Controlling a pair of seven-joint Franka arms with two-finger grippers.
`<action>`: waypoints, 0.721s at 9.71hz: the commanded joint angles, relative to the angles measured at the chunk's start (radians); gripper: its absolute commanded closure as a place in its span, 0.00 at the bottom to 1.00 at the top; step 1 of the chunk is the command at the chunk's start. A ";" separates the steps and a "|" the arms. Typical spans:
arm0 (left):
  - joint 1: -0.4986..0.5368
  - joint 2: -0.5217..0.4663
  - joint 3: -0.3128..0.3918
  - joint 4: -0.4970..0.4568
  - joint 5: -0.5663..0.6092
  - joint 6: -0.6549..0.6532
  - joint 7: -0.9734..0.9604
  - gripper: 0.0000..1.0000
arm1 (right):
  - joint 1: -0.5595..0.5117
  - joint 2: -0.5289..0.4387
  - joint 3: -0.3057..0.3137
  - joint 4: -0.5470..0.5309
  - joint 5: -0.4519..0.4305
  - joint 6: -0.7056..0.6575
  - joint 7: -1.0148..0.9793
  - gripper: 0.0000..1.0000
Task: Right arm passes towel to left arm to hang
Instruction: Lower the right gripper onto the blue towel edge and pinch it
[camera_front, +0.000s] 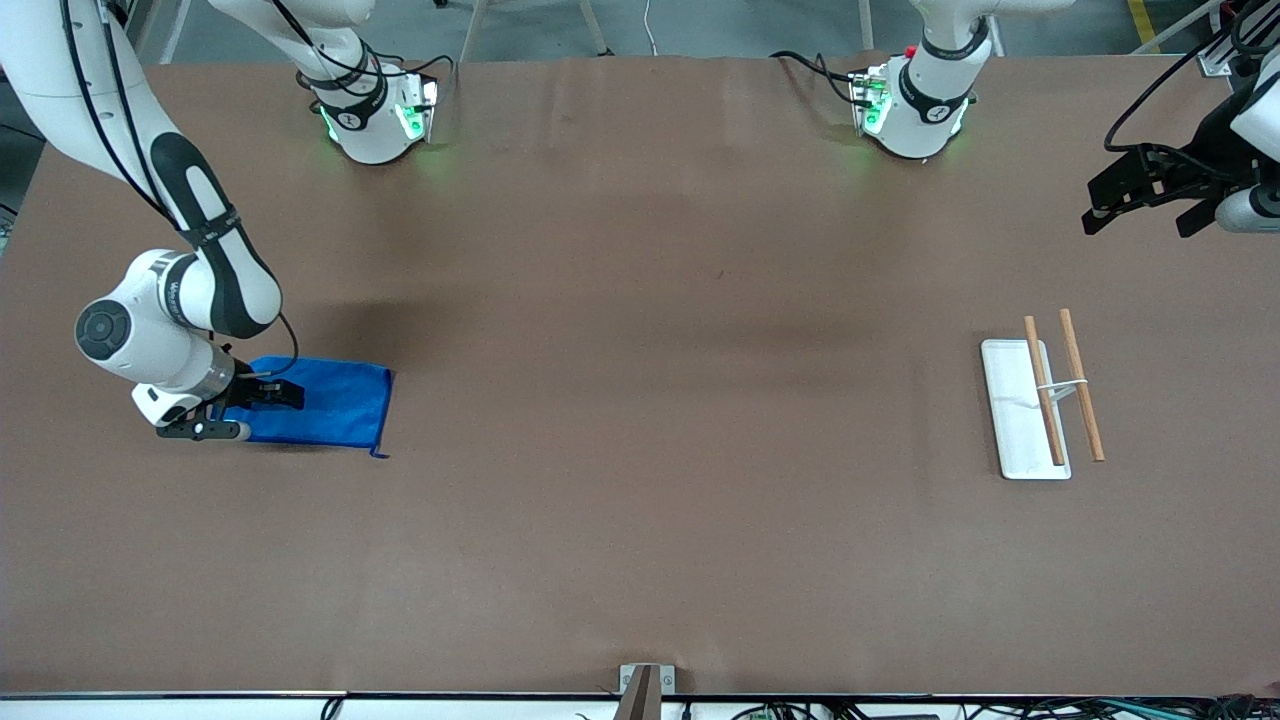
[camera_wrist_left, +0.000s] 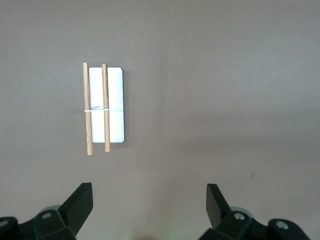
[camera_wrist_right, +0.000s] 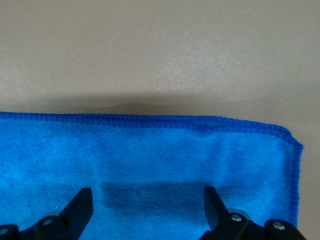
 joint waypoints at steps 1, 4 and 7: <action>0.001 0.012 -0.002 -0.015 0.001 0.001 0.000 0.00 | 0.004 0.002 0.002 -0.021 -0.007 0.025 -0.003 0.15; -0.002 0.012 -0.002 -0.018 0.001 0.001 0.003 0.00 | 0.004 0.004 0.002 -0.020 -0.007 0.013 0.000 0.88; -0.007 0.009 -0.005 -0.020 -0.010 -0.002 -0.003 0.00 | 0.011 -0.051 0.003 0.009 -0.007 -0.074 0.011 0.95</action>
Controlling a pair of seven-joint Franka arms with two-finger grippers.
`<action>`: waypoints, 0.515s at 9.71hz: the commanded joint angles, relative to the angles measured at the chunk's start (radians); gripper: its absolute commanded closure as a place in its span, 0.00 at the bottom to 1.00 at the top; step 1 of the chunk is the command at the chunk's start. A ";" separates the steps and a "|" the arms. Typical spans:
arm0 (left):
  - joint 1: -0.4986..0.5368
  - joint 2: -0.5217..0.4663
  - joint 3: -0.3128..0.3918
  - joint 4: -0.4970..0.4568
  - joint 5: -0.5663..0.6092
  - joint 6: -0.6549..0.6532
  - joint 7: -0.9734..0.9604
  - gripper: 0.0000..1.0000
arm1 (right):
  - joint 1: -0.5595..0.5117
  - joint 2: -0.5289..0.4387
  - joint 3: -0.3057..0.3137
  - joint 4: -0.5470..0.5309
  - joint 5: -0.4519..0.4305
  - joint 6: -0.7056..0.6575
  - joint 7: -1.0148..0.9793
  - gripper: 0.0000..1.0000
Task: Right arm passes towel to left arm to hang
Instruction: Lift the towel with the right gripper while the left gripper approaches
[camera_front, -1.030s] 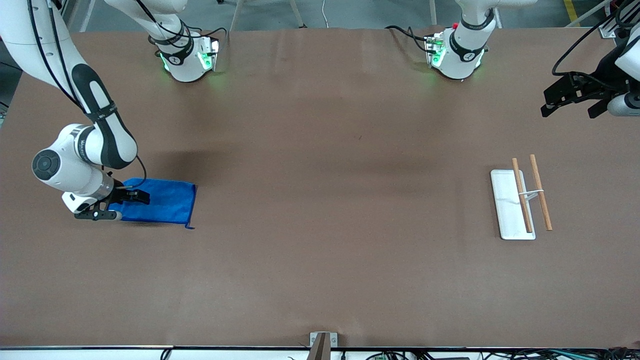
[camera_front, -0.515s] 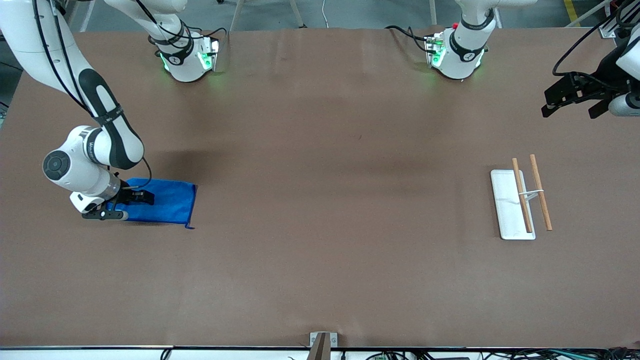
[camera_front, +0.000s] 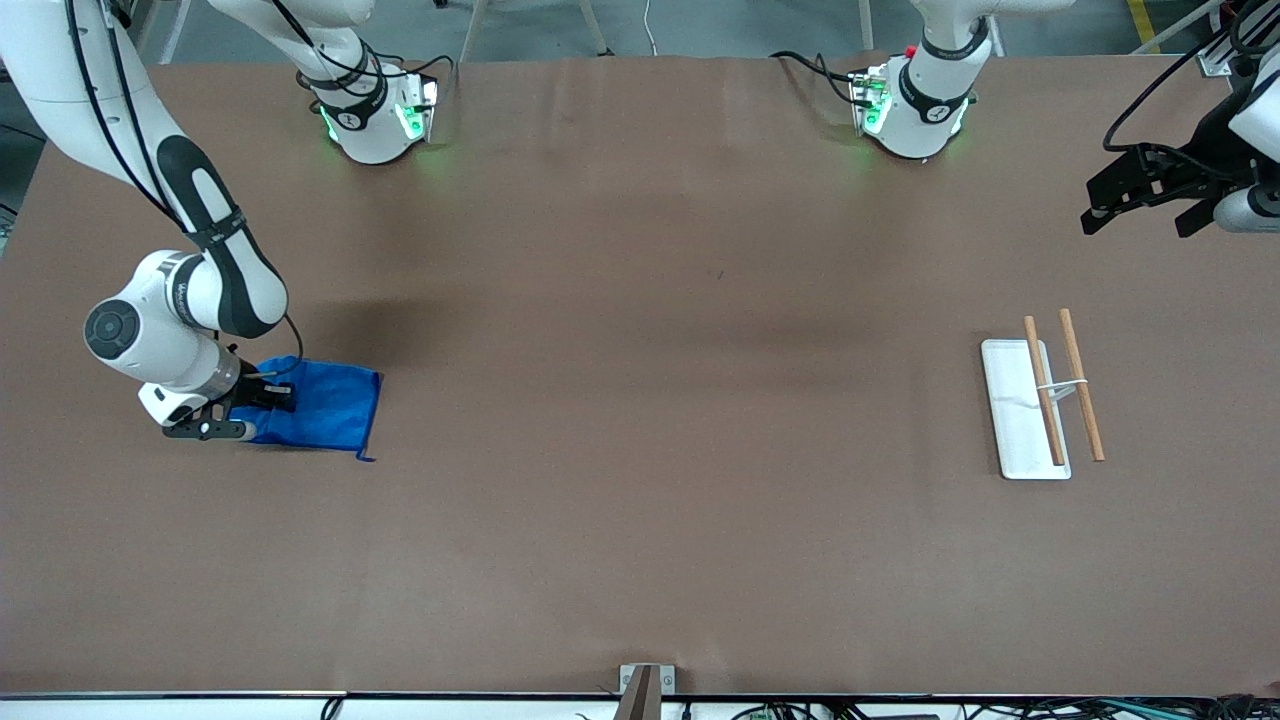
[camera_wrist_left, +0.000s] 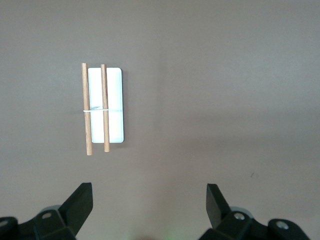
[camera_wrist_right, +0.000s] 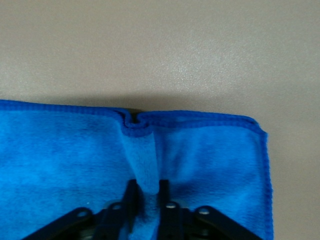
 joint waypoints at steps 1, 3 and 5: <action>-0.009 0.011 -0.006 -0.023 -0.011 -0.006 0.010 0.00 | 0.023 -0.115 0.003 0.057 -0.007 -0.239 0.012 0.91; -0.013 0.011 -0.016 -0.023 -0.011 -0.005 0.014 0.00 | 0.083 -0.184 0.003 0.240 -0.005 -0.552 0.055 0.99; -0.016 0.015 -0.032 -0.023 -0.011 -0.002 0.014 0.00 | 0.166 -0.207 0.004 0.421 0.004 -0.781 0.151 0.99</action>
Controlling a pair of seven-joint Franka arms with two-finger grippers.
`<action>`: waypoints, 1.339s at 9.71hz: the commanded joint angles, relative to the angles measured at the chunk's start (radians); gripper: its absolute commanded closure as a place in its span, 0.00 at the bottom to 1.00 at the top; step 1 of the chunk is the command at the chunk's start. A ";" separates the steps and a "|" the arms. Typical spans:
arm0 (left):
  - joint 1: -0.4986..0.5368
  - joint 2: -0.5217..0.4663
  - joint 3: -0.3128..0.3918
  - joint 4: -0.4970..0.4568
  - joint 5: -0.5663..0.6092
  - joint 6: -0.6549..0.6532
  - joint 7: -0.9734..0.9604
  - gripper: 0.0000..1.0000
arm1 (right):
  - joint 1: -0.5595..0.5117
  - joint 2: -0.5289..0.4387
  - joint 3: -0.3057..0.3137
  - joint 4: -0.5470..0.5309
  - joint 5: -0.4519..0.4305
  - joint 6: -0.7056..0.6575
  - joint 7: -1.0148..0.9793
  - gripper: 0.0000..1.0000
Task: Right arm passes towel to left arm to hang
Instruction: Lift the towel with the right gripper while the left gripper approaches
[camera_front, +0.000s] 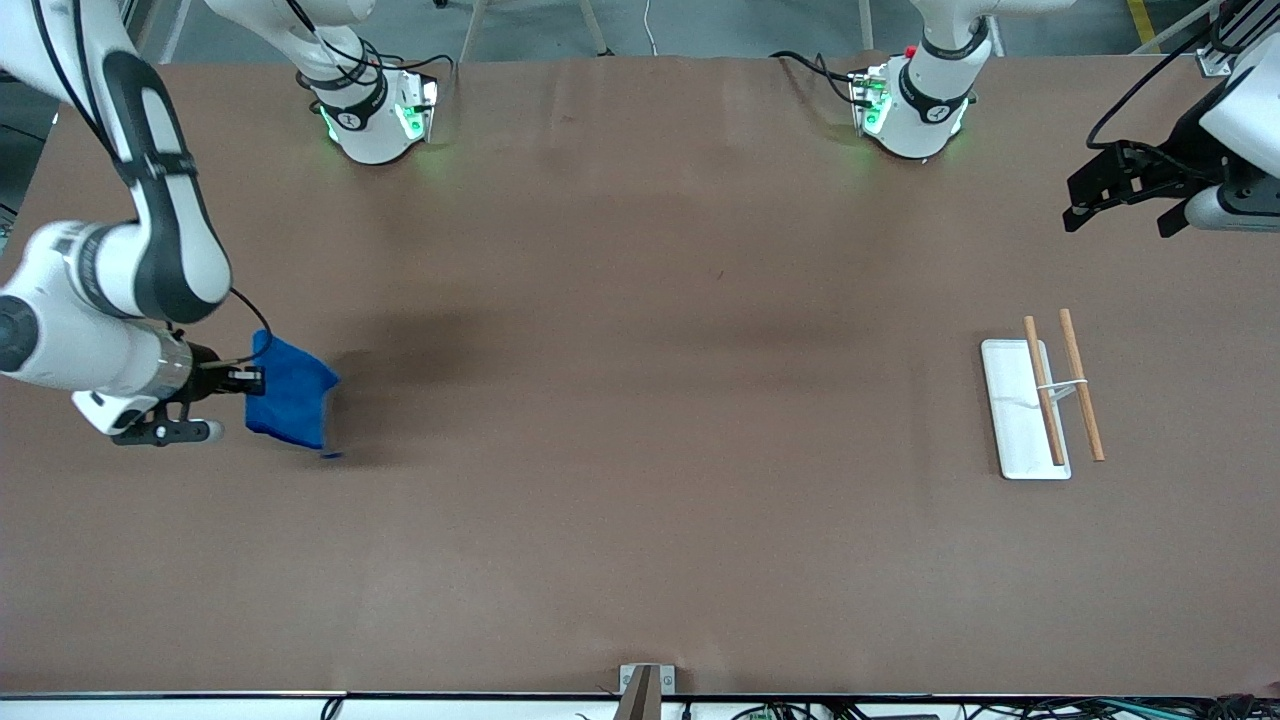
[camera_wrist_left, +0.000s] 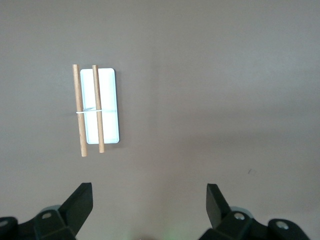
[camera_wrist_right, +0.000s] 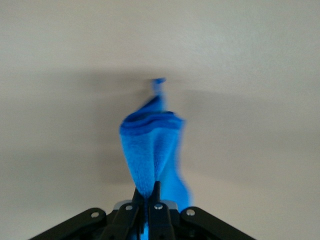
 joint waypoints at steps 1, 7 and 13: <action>-0.001 0.015 -0.016 -0.021 -0.011 -0.001 0.010 0.00 | 0.108 -0.011 0.000 0.149 0.006 -0.165 0.153 0.99; 0.000 0.019 -0.033 -0.077 -0.196 -0.001 0.016 0.00 | 0.498 0.007 0.013 0.255 0.377 -0.089 0.509 0.99; 0.002 0.198 -0.034 -0.168 -0.715 -0.001 0.151 0.00 | 0.589 0.075 0.013 0.199 1.173 0.026 0.265 0.99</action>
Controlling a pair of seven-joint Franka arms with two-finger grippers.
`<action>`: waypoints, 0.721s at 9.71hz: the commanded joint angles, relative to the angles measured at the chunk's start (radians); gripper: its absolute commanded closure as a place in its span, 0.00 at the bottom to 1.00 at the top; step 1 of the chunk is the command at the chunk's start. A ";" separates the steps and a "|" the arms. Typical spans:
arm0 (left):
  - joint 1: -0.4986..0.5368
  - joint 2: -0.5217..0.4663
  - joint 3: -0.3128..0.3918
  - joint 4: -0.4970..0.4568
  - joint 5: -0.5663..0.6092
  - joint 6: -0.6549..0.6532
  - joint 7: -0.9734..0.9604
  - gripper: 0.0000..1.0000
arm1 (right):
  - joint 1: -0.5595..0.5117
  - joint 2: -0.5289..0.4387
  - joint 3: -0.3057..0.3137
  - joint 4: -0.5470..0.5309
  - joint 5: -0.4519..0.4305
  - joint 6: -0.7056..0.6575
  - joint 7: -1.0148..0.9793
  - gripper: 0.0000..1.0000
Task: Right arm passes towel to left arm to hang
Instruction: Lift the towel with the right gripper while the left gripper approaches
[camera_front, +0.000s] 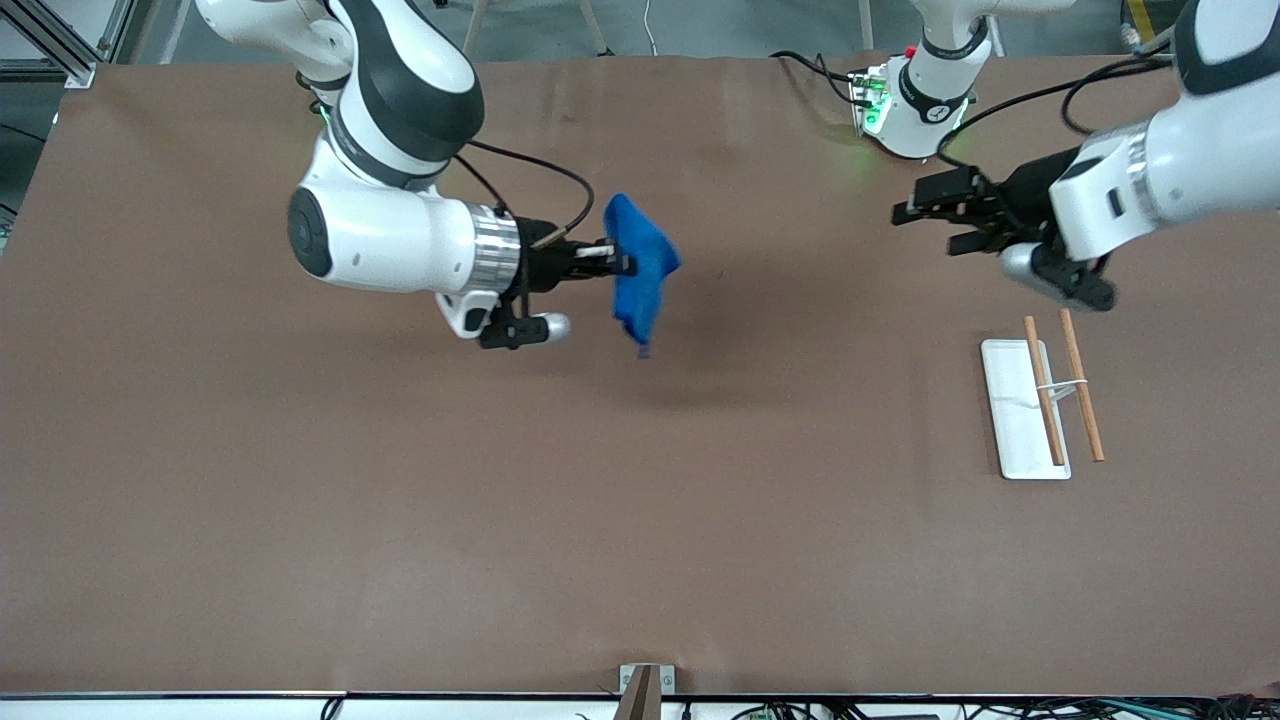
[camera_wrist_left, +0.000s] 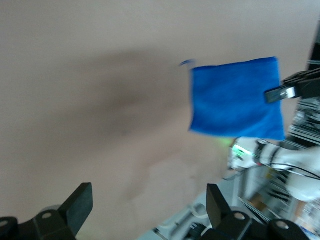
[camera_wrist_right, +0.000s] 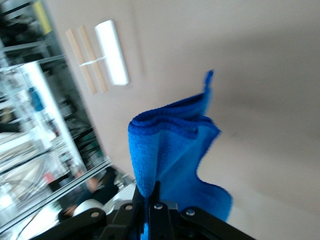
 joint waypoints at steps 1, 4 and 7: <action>0.000 0.079 -0.011 -0.065 -0.168 0.002 0.038 0.00 | 0.015 -0.008 -0.011 -0.032 0.218 0.007 -0.064 0.99; 0.005 0.130 -0.038 -0.132 -0.308 0.036 0.150 0.00 | 0.058 -0.006 -0.011 -0.042 0.454 0.074 -0.069 0.99; 0.009 0.118 -0.072 -0.282 -0.477 0.102 0.259 0.00 | 0.102 -0.008 -0.011 -0.047 0.516 0.122 -0.075 0.99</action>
